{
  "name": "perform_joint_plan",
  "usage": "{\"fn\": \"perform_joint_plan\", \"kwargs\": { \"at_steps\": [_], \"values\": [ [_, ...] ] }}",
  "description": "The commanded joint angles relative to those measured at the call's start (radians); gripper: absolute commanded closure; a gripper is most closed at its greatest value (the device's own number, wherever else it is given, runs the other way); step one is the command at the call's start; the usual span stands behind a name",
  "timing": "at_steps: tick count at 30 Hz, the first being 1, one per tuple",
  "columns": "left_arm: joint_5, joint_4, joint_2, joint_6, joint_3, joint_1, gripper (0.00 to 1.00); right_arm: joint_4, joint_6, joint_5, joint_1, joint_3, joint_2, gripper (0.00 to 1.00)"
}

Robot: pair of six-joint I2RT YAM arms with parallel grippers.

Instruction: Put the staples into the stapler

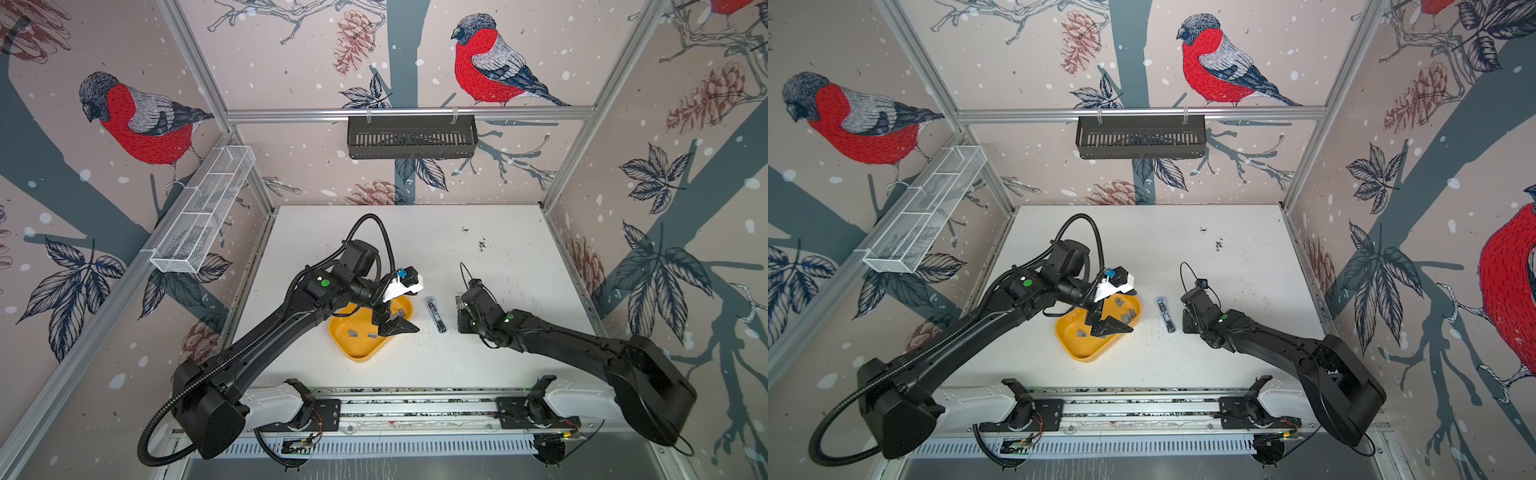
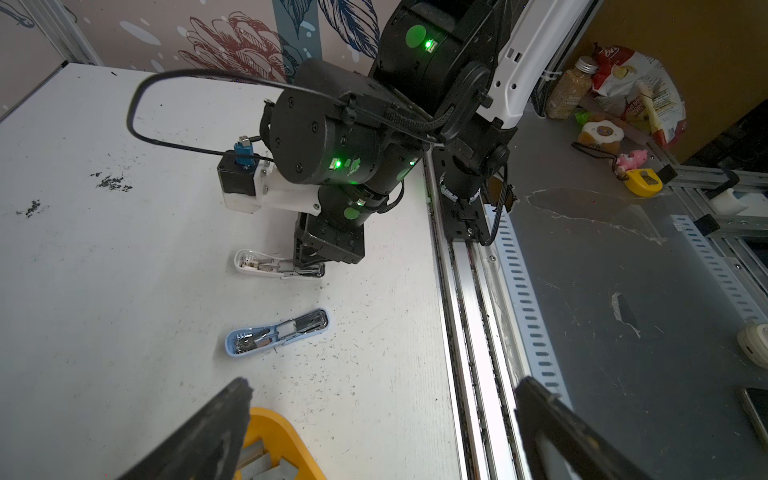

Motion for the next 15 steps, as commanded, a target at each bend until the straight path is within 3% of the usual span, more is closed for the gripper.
{"fn": "perform_joint_plan", "kwargs": {
  "at_steps": [1, 15],
  "values": [
    [0.026, 0.007, 0.000, 0.010, 0.008, 0.001, 0.02, 0.018, -0.002, -0.002, 0.000, 0.003, 0.000, 0.79],
    [0.027, 0.005, -0.002, 0.010, 0.009, 0.001, 0.02, 0.013, 0.002, 0.005, 0.000, 0.015, 0.004, 0.80]
  ]
}}
